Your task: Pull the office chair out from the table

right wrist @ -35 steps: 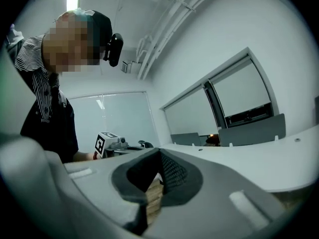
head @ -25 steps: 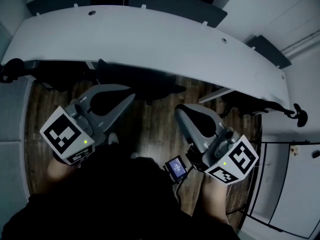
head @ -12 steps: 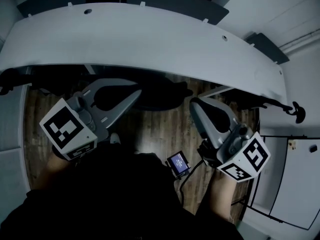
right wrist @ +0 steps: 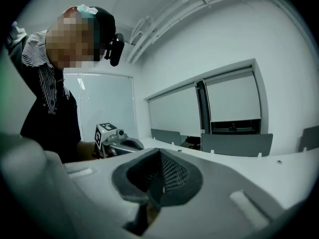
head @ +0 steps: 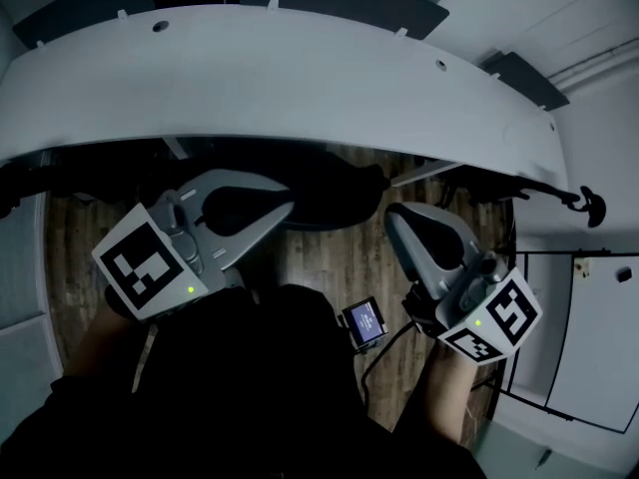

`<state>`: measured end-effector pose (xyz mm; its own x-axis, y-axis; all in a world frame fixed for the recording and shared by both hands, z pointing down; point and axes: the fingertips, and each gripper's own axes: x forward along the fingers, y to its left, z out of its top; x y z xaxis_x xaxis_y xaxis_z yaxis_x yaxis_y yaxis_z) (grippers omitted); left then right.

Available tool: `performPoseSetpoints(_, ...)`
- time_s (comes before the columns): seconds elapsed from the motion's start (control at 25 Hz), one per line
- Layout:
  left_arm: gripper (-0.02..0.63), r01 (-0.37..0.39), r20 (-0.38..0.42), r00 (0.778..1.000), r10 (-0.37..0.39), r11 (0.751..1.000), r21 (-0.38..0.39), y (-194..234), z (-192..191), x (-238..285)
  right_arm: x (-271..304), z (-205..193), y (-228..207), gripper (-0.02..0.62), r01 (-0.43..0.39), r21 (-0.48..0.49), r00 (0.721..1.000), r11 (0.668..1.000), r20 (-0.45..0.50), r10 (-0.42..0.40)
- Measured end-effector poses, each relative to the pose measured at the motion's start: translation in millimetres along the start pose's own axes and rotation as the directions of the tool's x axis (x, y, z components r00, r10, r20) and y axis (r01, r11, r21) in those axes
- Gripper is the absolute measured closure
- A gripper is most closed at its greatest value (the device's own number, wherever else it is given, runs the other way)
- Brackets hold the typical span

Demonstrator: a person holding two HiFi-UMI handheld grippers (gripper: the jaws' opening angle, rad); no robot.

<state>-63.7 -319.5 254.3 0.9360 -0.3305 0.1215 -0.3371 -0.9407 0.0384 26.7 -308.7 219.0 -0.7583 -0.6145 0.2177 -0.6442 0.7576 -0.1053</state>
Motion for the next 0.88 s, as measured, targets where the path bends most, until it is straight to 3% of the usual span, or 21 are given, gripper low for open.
performPoseSetpoints(0.24, 0.601, 0.013, -0.012, 1.000, -0.013, 1.000, -0.012, 10, -5, 8, 5, -8, -15, 0.594, 0.021, -0.008, 0.999, 1.000, -0.026, -0.021)
performPoseSetpoints(0.56, 0.601, -0.030, 0.070, 0.997, 0.042, 0.986, -0.165, 27, 1, 26, 14, -3, -43, 0.594, -0.013, -0.010, 0.999, 1.000, -0.030, 0.012)
performPoseSetpoints(0.88, 0.601, -0.098, 0.000, 0.995, 0.099, 0.984, -0.147, 31, -9, 42, 14, -10, -61, 0.594, -0.074, -0.019, 0.996, 0.997, -0.042, 0.073)
